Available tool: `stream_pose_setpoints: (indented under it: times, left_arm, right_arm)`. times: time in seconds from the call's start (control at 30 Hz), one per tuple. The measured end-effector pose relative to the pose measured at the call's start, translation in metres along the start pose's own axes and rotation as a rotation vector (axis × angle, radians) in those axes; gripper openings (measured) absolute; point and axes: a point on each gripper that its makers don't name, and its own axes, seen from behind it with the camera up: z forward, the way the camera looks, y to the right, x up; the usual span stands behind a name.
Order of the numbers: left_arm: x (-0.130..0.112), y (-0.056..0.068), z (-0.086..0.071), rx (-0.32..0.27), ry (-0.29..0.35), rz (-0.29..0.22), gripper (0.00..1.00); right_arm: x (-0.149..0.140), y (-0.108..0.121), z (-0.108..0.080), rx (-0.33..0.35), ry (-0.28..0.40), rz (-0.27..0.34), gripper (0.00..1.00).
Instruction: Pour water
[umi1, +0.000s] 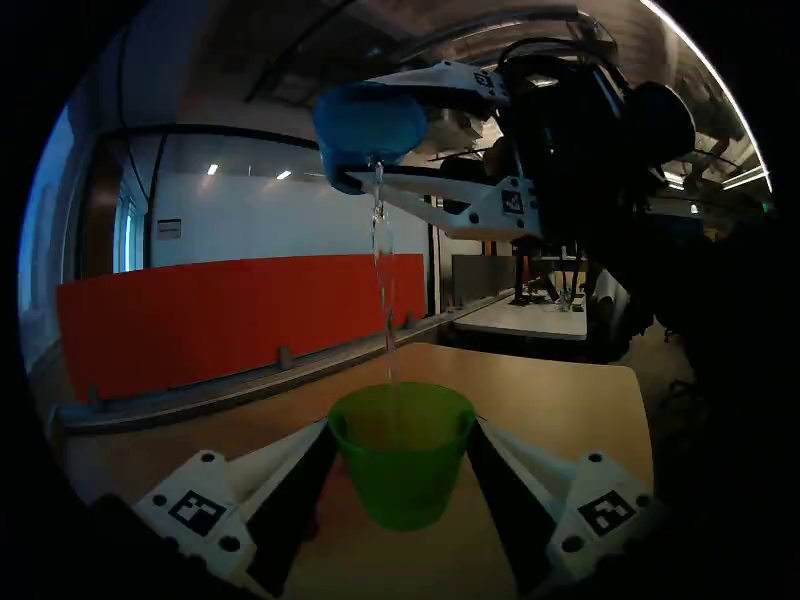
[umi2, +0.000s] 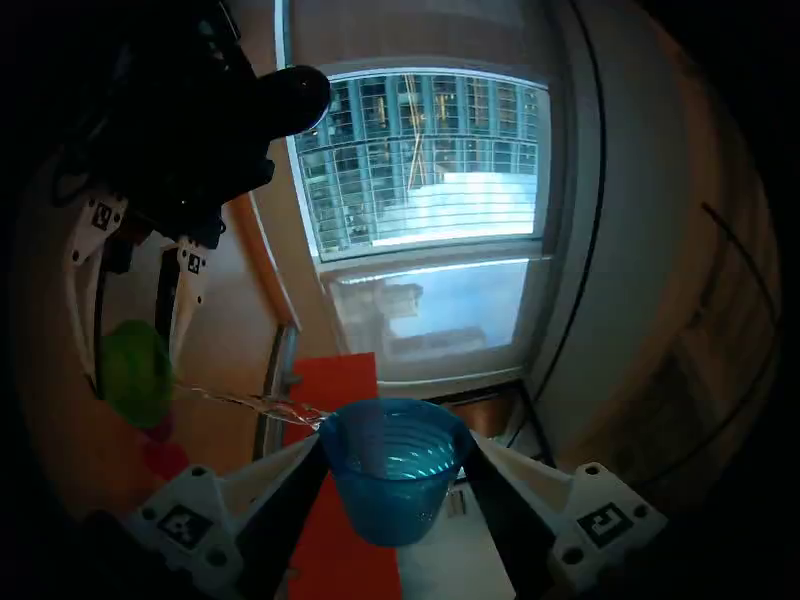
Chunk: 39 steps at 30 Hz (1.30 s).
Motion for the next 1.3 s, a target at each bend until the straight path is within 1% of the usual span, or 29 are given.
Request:
stream_pose_setpoints:
  times: [0.3, 1.3]
  left_arm:
    - [-0.0001, -0.0002, 0.0007, 0.001, -0.002, 0.001, 0.86]
    - [0.0008, -0.0039, 0.0036, 0.003, 0.000, -0.009, 0.86]
  right_arm:
    - [0.0005, 0.0054, -0.0003, -0.012, -0.002, -0.041, 0.91]
    - [0.0064, 0.0068, 0.0040, -0.023, -0.005, -0.166, 0.91]
